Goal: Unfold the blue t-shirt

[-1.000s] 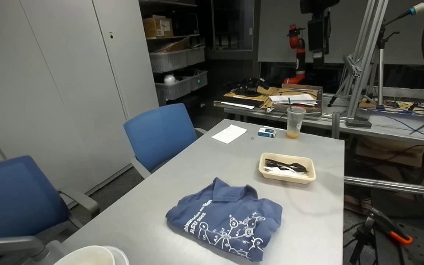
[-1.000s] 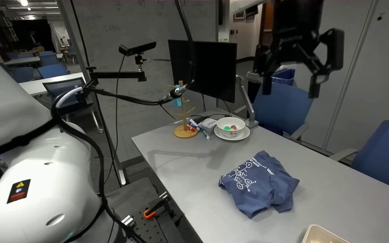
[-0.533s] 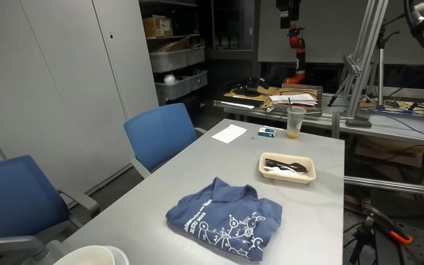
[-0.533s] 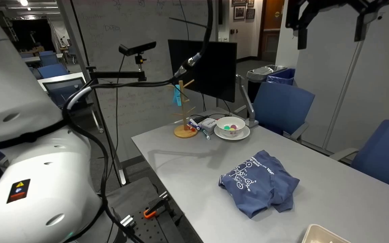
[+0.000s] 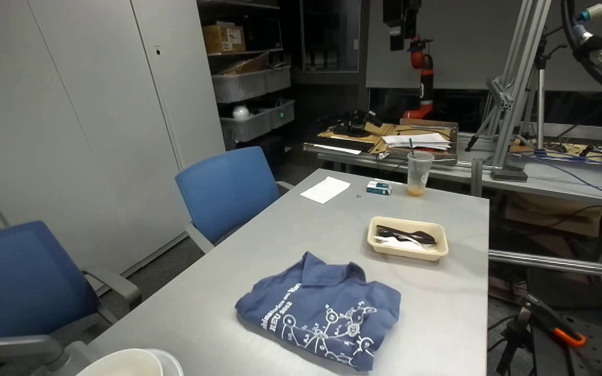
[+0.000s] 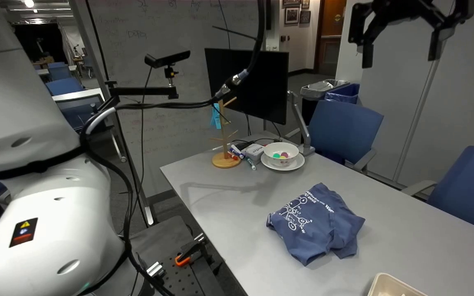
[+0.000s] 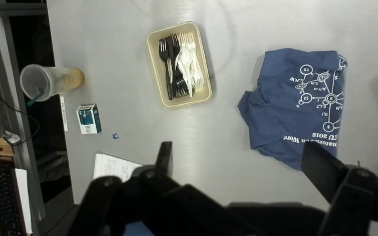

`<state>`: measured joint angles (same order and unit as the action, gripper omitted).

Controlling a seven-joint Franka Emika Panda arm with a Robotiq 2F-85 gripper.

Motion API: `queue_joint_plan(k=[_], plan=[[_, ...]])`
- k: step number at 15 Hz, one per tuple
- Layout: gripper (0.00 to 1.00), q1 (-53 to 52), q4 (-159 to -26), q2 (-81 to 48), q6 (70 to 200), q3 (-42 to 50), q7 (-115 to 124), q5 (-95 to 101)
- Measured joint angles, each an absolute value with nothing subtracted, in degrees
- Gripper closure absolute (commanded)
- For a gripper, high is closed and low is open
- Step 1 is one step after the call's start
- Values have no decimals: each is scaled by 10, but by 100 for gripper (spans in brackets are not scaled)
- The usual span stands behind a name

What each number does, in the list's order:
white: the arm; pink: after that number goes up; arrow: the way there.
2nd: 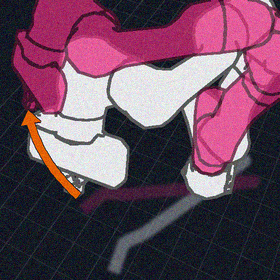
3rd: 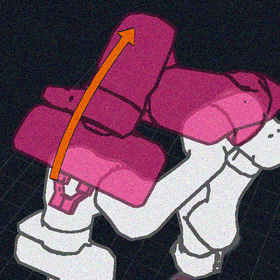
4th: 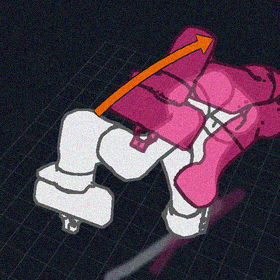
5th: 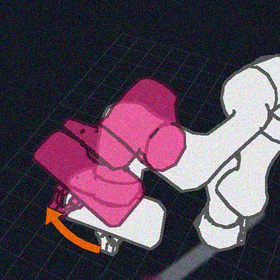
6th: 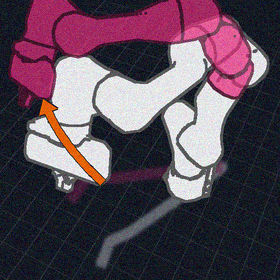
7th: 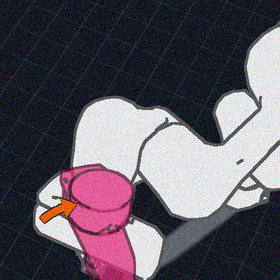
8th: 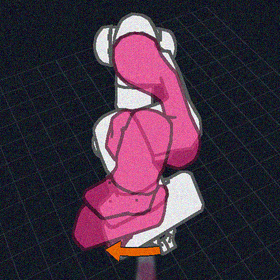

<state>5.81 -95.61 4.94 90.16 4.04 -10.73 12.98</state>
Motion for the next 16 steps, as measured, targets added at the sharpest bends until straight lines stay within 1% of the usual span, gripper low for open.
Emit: queue_joint_plan(k=[2, 3, 4, 5, 6, 7, 8, 9, 10, 16], plan=[[1, 48, -991, 41, 926, 31, -97, 130], [7, 43, -1016, 36, 949, 26, -87, 130], [7, 37, -1042, 29, 975, 20, -75, 130], [3, 32, -1068, 20, 1001, 16, -63, 130], [4, 27, -1093, 10, 1025, 12, -52, 130], [0, 24, -1114, -2, 1044, 9, -42, 130], [4, 21, -1133, -14, 1056, 6, -33, 131], [0, 19, -1146, -27, 1063, 5, -27, 131], [0, 18, -1155, -37, 1069, 4, -24, 131], [0, 18, -1158, -43, 1071, 5, -23, 131]])
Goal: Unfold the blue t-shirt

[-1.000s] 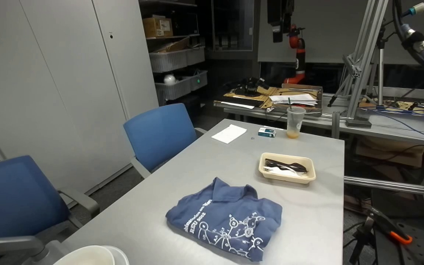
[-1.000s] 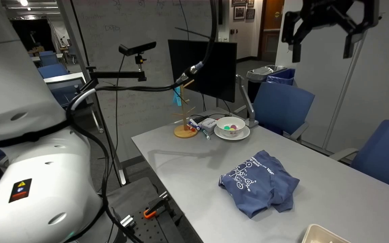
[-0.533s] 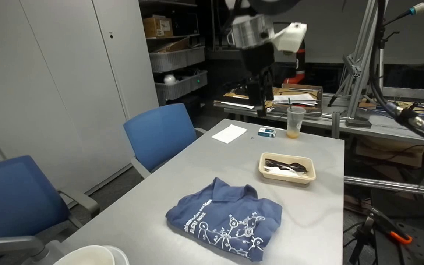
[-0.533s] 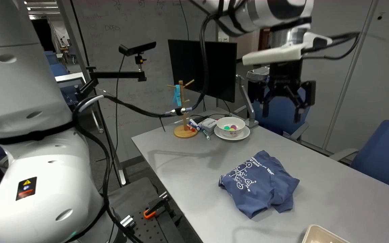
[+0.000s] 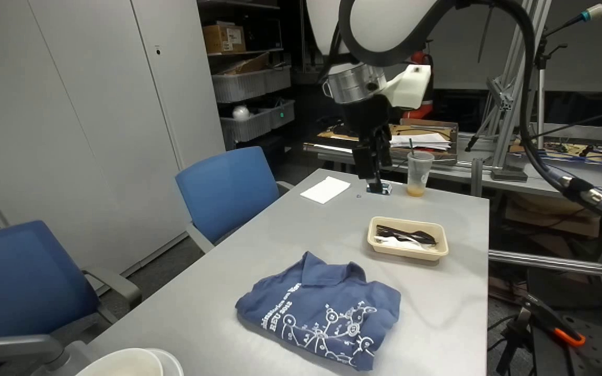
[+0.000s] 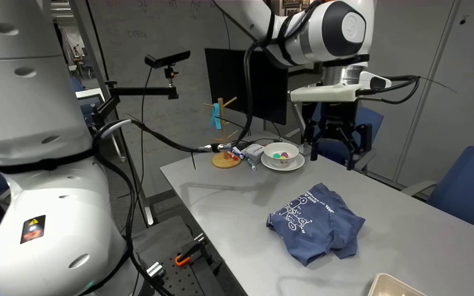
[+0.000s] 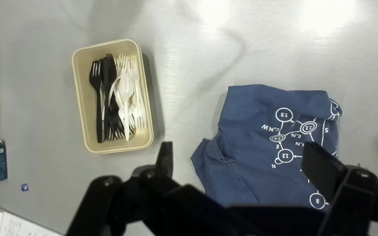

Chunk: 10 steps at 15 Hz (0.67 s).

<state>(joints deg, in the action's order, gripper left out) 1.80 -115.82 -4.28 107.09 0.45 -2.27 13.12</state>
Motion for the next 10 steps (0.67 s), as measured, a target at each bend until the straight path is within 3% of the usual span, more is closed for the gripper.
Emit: queue_joint_plan(k=[10], plan=[[0, 21, -1183, -121, 1132, 12, -23, 126]])
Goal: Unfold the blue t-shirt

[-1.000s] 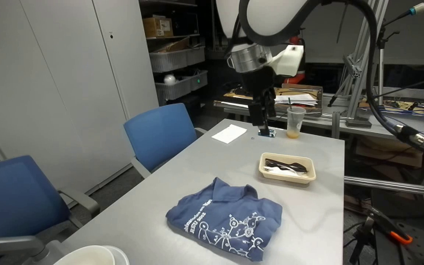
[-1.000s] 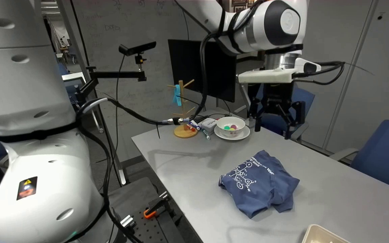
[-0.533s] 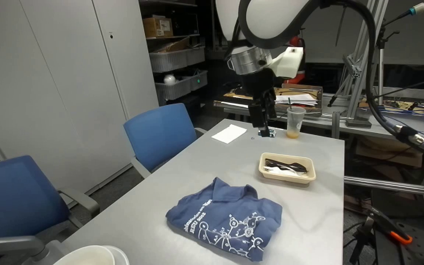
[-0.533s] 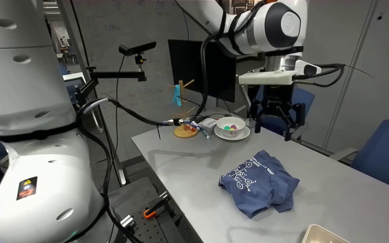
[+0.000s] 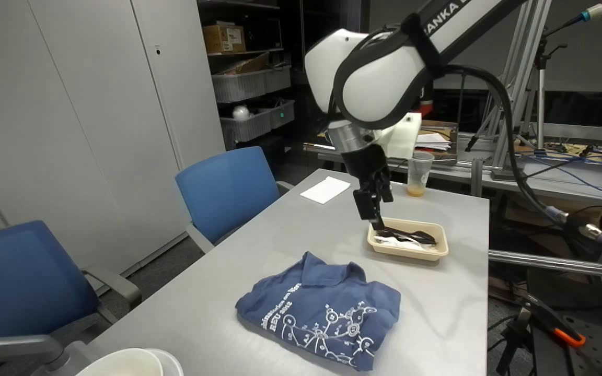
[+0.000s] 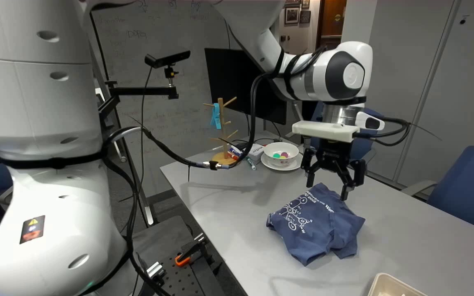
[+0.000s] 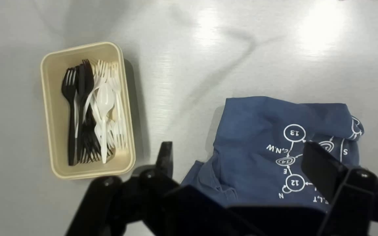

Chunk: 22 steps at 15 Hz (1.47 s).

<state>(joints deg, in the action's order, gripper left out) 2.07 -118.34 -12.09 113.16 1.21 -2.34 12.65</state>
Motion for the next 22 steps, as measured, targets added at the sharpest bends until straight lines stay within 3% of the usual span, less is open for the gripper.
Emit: queue_joint_plan(k=[11, 13, 16, 22], plan=[[0, 19, -1219, -195, 1155, 10, -15, 117], [5, 19, -1219, -196, 1156, 10, -15, 119], [0, 19, -1219, -196, 1166, 11, -15, 120], [0, 19, -1160, -195, 1173, 10, -17, 120]])
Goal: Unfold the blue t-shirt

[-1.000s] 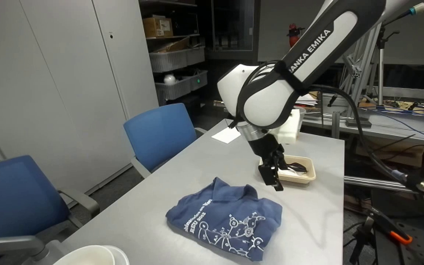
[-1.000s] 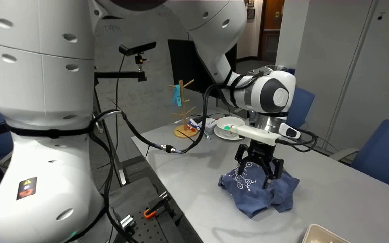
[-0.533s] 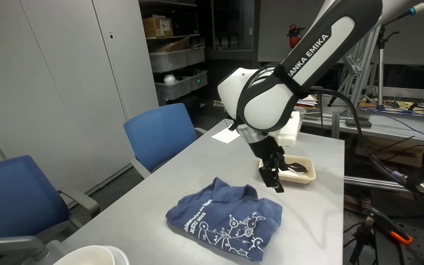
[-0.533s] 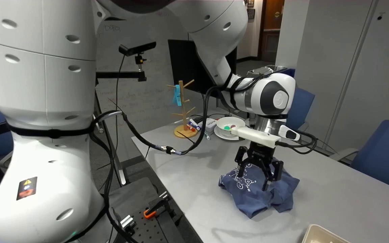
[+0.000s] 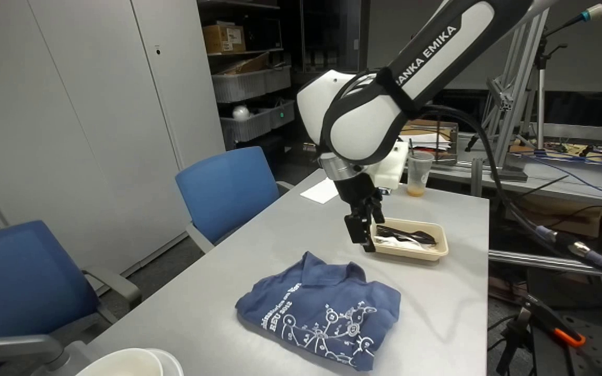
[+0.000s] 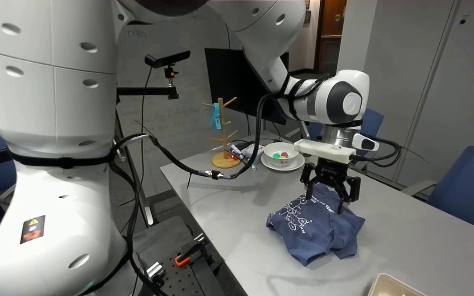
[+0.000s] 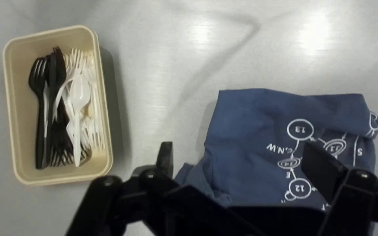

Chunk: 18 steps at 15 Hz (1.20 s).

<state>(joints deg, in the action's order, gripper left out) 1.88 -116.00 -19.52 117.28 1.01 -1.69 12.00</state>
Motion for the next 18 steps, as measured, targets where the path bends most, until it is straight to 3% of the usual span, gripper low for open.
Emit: queue_joint_plan(k=[12, 18], plan=[[0, 11, -1116, -212, 1168, 1, -24, 108], [0, -16, -1119, -273, 1368, -1, 9, 122]])
